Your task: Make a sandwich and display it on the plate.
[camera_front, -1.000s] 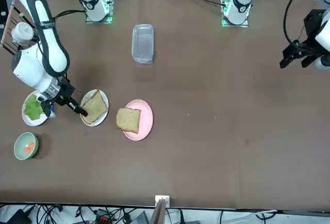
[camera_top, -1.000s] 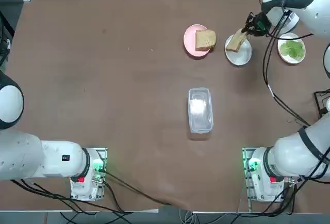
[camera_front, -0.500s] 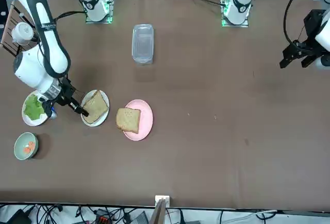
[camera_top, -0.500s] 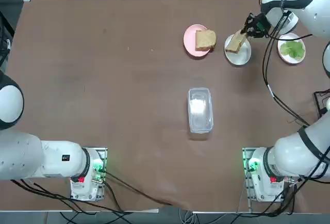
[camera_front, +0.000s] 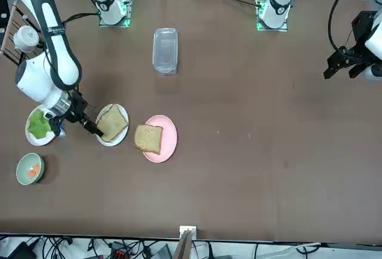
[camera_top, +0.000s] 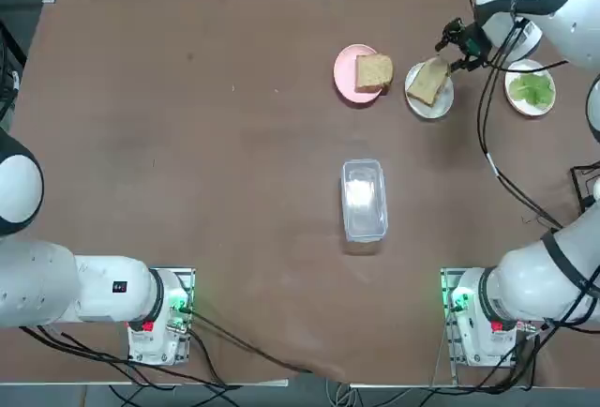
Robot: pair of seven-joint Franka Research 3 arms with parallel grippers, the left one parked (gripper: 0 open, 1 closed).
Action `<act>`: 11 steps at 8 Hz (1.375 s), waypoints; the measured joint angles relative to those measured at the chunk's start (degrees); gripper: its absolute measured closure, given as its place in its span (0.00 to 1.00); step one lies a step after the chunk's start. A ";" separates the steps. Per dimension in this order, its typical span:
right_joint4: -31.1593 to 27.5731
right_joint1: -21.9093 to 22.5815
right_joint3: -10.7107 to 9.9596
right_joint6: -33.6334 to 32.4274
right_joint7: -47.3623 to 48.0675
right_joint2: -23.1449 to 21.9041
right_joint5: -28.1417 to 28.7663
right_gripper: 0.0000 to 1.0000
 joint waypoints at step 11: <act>27.60 -9.33 -2.50 -21.08 -10.01 5.68 -29.56 0.00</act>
